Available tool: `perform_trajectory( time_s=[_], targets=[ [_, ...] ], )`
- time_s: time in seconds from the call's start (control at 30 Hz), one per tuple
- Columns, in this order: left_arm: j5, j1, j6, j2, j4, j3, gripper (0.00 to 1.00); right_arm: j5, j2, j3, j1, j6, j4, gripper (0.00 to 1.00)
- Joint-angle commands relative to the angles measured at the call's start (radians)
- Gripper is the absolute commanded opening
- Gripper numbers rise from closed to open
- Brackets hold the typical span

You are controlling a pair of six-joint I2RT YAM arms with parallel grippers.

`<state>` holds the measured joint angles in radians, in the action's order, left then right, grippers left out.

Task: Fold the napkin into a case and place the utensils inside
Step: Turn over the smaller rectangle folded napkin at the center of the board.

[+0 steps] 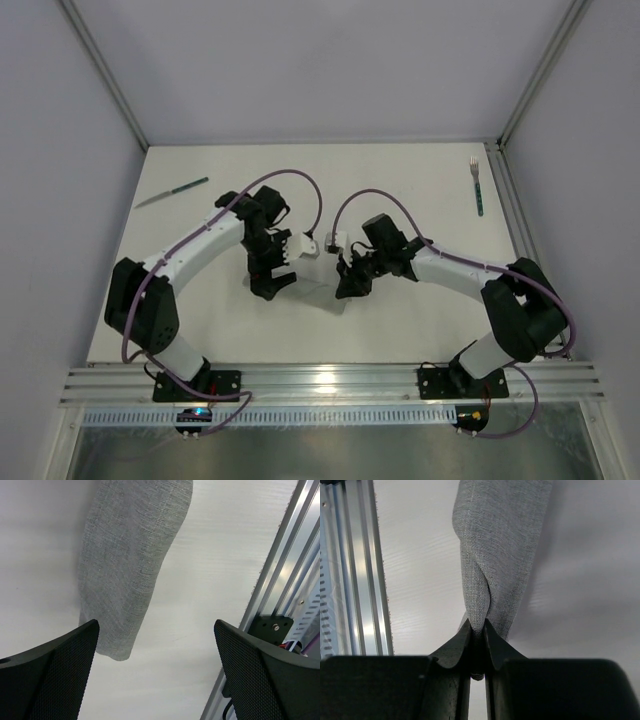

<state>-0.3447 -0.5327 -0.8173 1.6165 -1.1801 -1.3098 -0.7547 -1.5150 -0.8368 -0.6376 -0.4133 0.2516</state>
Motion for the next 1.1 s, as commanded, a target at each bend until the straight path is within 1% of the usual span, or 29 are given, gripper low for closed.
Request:
perform_trajectory(
  time_s=[0.0, 0.07, 0.17, 0.2, 0.23, 0.33, 0.43, 0.53, 0.57, 0.63, 0.67, 0.7, 0.77, 0.9, 0.93, 1.0, 1.03, 1.07],
  targets=[
    [-0.063, 0.007, -0.005, -0.032, 0.001, -0.011, 0.99, 0.018, -0.022, -0.013, 0.016, 0.068, -0.044, 0.03],
    [-0.056, 0.005, -0.012, -0.035, 0.01, -0.008, 0.99, 0.017, -0.027, -0.013, 0.018, 0.07, -0.046, 0.03],
    [-0.004, 0.004, -0.04, -0.029, 0.056, 0.049, 0.99, 0.014, -0.03, -0.013, 0.018, 0.073, -0.051, 0.03],
    [0.021, 0.0, -0.048, -0.029, 0.08, 0.097, 0.99, 0.015, -0.03, -0.012, 0.018, 0.074, -0.054, 0.03],
    [0.082, -0.003, -0.057, -0.03, 0.133, 0.119, 0.99, 0.015, -0.03, -0.012, 0.018, 0.074, -0.055, 0.03],
    [0.16, -0.004, -0.048, -0.011, 0.247, 0.168, 0.99, 0.015, -0.03, -0.007, 0.019, 0.076, -0.063, 0.03],
    [0.161, -0.006, -0.057, 0.009, 0.272, 0.153, 0.99, 0.018, -0.033, -0.008, 0.018, 0.079, -0.064, 0.03],
    [0.191, -0.016, -0.074, 0.013, 0.286, 0.185, 0.99, 0.018, -0.034, -0.007, 0.018, 0.08, -0.066, 0.03],
    [0.199, -0.016, -0.078, 0.019, 0.274, 0.187, 0.79, 0.018, -0.034, -0.008, 0.019, 0.08, -0.064, 0.03],
    [0.194, -0.016, -0.071, 0.026, 0.252, 0.167, 0.45, 0.017, -0.036, -0.01, 0.019, 0.082, -0.058, 0.03],
    [0.19, -0.016, -0.066, 0.026, 0.241, 0.158, 0.07, 0.012, -0.033, -0.01, 0.019, 0.082, -0.054, 0.03],
    [0.176, -0.016, -0.066, 0.025, 0.217, 0.149, 0.0, 0.009, -0.033, -0.008, 0.019, 0.082, -0.048, 0.03],
    [0.161, -0.016, -0.075, 0.019, 0.182, 0.121, 0.0, -0.001, -0.034, -0.01, 0.018, 0.084, -0.04, 0.03],
    [0.104, -0.016, -0.103, 0.043, 0.027, 0.051, 0.0, -0.011, -0.03, -0.021, 0.018, 0.106, 0.011, 0.03],
    [0.061, -0.016, -0.124, 0.052, -0.057, 0.034, 0.0, -0.027, -0.025, -0.021, 0.018, 0.107, 0.017, 0.03],
    [0.015, -0.016, -0.146, 0.072, -0.142, -0.006, 0.0, -0.072, 0.004, -0.019, 0.018, 0.126, 0.011, 0.03],
    [-0.029, -0.016, -0.157, 0.075, -0.211, -0.017, 0.0, -0.089, 0.012, -0.025, 0.018, 0.139, 0.017, 0.03],
    [-0.045, -0.016, -0.18, 0.079, -0.242, -0.023, 0.0, -0.107, 0.019, -0.033, 0.019, 0.142, 0.044, 0.03]
  ],
)
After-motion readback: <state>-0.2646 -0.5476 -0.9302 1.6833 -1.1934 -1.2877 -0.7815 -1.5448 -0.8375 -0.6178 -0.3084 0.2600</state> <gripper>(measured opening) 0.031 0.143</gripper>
